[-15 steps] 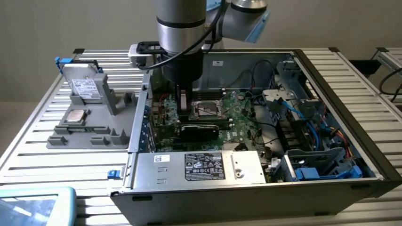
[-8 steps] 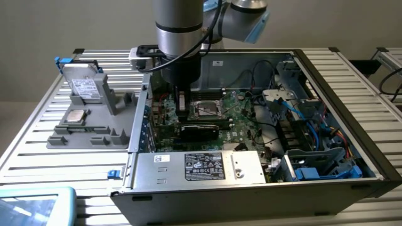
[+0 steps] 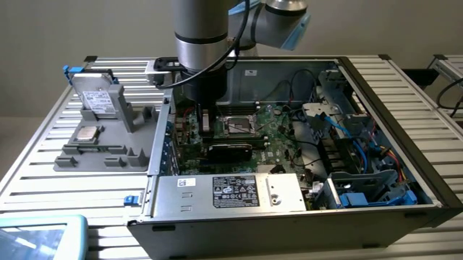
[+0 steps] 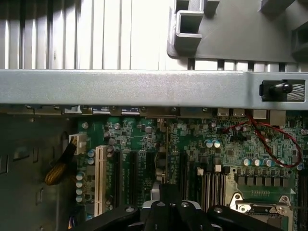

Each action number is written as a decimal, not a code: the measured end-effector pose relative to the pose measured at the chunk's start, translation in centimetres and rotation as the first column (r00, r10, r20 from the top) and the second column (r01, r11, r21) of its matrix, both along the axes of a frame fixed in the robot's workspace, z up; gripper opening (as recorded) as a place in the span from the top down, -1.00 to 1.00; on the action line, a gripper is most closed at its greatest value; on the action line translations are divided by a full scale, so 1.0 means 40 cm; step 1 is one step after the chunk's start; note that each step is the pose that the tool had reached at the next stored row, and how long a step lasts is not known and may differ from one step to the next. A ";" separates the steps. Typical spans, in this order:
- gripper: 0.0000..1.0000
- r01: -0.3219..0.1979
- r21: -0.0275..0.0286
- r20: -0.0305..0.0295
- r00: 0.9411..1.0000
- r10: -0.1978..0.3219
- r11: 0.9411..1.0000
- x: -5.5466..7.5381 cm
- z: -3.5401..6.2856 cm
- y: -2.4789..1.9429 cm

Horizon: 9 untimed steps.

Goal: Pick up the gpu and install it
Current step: 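Press down on the gpu until it lock into place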

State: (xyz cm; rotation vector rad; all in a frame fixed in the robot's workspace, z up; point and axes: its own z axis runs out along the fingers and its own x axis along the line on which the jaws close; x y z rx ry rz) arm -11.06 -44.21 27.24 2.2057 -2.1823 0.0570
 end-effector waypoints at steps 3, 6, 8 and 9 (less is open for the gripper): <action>0.79 0.000 -0.006 0.002 1.000 0.000 1.000 -0.002 -0.002 0.000; 0.79 0.000 -0.012 0.004 1.000 0.000 1.000 -0.004 -0.007 0.000; 0.79 0.000 -0.013 0.005 1.000 0.000 1.000 -0.005 -0.012 0.000; 0.79 0.000 -0.014 0.006 1.000 0.000 1.000 -0.005 -0.014 0.000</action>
